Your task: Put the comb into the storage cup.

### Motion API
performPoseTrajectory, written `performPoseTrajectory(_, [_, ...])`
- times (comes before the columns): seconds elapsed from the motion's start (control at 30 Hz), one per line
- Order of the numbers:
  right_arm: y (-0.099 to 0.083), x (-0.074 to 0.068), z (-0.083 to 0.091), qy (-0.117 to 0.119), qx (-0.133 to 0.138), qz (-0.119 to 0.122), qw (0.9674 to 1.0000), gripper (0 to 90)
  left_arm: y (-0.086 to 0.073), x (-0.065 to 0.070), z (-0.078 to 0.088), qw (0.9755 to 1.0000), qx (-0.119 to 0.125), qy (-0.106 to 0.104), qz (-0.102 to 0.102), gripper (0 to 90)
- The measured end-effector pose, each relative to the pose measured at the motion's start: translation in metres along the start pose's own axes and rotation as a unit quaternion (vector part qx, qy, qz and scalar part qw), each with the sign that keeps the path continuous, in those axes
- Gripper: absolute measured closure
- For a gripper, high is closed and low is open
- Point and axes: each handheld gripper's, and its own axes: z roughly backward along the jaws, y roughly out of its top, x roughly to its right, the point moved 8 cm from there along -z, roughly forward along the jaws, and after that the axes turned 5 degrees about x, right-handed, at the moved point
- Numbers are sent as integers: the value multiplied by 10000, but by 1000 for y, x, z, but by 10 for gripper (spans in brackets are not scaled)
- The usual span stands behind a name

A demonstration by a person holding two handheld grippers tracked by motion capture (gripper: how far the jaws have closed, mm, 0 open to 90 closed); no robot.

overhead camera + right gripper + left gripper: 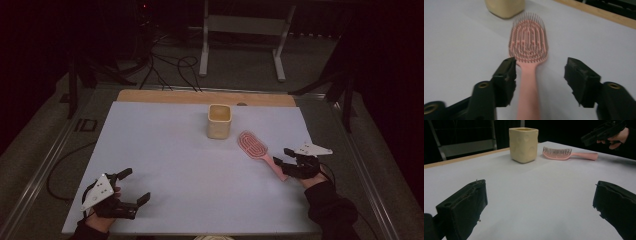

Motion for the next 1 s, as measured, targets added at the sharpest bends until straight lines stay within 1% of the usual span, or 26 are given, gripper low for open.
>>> performPoseTrajectory(0.07, [-4,2,-2,-11,-102,23,9999,515,0,0,0,10000,-7,-4,-1,1])
performPoseTrajectory(0.1, [-6,3,-3,-62,-162,37,9998,561,0,0,0,10000,-7,-4,9,1])
performPoseTrajectory(0.13, [-8,4,-4,-85,-229,37,9997,587,0,0,0,10000,-9,-5,10,1])
performPoseTrajectory(0.27, [-16,11,-7,-364,-488,119,9981,729,0,0,0,10000,-12,-9,9,1])
performPoseTrajectory(0.37, [-20,13,-9,-417,-611,97,9972,825,0,0,-1,10000,-14,-9,20,1])
performPoseTrajectory(0.4, [-21,13,-9,-397,-657,130,9970,853,0,0,-1,10000,-12,-12,21,1])
performPoseTrajectory(0.43, [-23,14,-10,-428,-706,154,9965,886,0,0,-1,10000,-11,-17,24,1])
performPoseTrajectory(0.47, [-24,14,-11,-452,-760,188,9959,899,-1,0,-1,10000,-16,-13,30,1])
performPoseTrajectory(0.5, [-26,13,-12,-410,-841,245,9953,900,-1,0,-1,10000,-22,-15,25,1])
performPoseTrajectory(0.53, [-28,13,-13,-421,-898,284,9947,900,-1,0,-1,10000,-15,-19,30,1])
performPoseTrajectory(0.63, [-31,10,-15,-346,-1024,342,9936,900,-1,0,-1,10000,-17,-23,29,1])
performPoseTrajectory(0.8, [-34,7,-16,-277,-1077,292,9934,900,-1,1,-1,10000,-33,-40,25,1])
performPoseTrajectory(1.0, [-36,5,-15,-215,-1078,225,9937,900,-1,1,-1,10000,-29,-53,20,1])
